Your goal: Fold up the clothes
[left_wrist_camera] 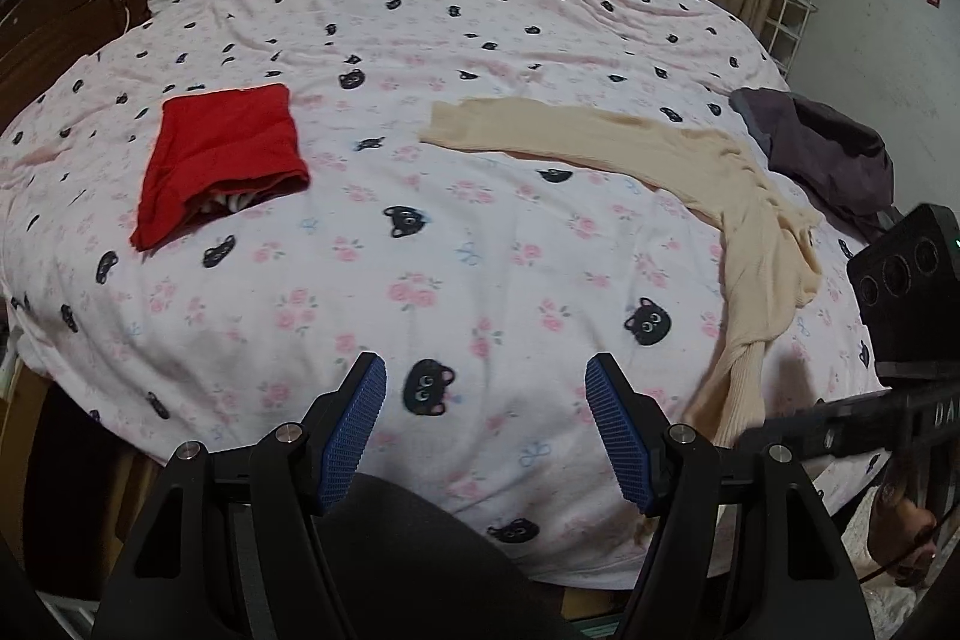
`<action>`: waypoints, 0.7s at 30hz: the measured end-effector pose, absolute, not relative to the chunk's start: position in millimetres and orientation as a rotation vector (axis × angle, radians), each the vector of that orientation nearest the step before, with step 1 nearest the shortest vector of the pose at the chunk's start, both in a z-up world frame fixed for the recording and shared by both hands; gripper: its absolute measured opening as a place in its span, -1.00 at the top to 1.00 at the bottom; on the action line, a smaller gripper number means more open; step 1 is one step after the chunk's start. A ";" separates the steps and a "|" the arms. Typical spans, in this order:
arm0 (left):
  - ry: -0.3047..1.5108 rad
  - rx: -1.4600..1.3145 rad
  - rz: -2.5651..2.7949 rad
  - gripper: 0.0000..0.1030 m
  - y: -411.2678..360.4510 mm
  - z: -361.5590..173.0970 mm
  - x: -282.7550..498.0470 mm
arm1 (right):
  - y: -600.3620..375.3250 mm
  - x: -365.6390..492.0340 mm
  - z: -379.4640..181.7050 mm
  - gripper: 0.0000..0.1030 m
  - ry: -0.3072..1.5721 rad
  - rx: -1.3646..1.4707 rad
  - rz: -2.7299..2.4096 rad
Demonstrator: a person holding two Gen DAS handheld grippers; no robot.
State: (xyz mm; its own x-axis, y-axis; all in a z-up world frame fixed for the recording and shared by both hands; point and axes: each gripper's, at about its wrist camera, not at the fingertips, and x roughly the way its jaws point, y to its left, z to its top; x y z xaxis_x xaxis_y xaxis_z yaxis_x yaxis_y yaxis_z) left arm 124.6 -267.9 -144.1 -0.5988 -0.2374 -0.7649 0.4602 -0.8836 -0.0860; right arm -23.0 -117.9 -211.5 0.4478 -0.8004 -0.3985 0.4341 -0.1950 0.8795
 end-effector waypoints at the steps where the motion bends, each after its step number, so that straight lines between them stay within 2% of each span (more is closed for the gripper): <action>1: 0.388 1.125 -2.469 -0.25 -269.0 -144.6 126.6 | -120.7 -25.9 -212.4 0.86 -0.406 1.354 -1.143; 9: 0.423 1.115 -2.456 -0.25 -275.0 -149.1 130.7 | -136.3 -52.1 -187.6 0.86 -0.611 1.260 -1.145; 15: 0.436 1.145 -2.467 -0.25 -272.0 -154.7 130.9 | -150.5 -44.5 -215.9 0.77 -0.412 1.397 -1.287; 18: 0.451 1.173 -2.471 -0.25 -270.1 -161.6 130.4 | -145.6 -32.6 -235.2 0.61 -0.323 1.469 -1.289; 21: 0.487 1.208 -2.475 -0.25 -266.8 -170.6 127.6 | -137.1 -24.7 -237.9 0.59 -0.231 1.489 -1.318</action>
